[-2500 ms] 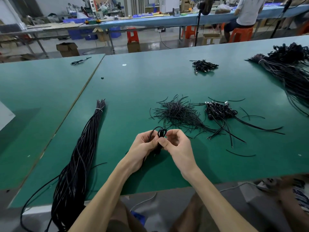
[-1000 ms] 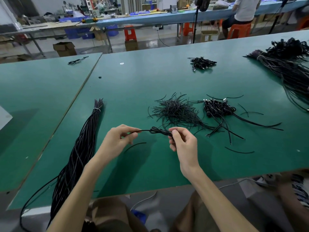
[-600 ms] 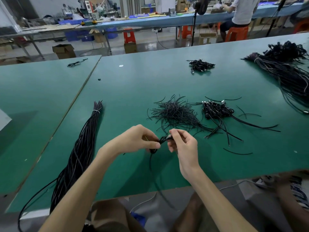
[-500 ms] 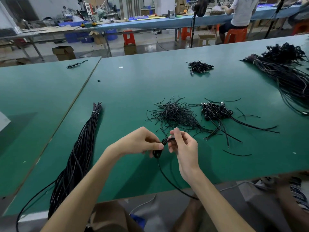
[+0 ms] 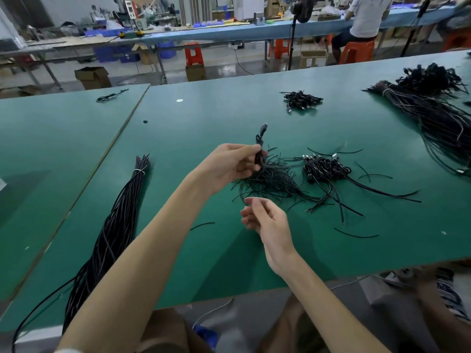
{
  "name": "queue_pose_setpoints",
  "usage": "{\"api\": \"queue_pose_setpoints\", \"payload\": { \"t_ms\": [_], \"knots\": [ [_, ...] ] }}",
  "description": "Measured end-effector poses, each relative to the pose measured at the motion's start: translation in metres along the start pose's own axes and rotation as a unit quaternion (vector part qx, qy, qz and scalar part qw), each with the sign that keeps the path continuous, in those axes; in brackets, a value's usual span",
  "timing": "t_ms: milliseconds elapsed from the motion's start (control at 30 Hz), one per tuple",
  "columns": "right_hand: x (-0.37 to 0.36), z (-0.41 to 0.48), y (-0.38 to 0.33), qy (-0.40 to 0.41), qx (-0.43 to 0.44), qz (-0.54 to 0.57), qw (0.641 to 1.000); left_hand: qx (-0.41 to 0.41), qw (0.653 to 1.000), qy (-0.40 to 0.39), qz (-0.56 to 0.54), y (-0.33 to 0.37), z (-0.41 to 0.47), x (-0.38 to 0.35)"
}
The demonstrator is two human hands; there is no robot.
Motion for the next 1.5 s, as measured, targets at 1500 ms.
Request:
{"api": "queue_pose_setpoints", "payload": {
  "t_ms": [1500],
  "knots": [
    [-0.003,-0.003,-0.002,-0.011,0.048,-0.078,0.996,0.123,0.74,0.334,0.57,-0.032,-0.036,0.115]
  ]
}}
Point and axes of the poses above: each hand's wrist, its own z-axis towards the middle knuckle, its own x-axis out of the back of the hand, y = z × x, the point moved 2 cm from there along z, towards the middle knuckle, and after that the axes turned 5 degrees about -z, right-handed, at the moved point
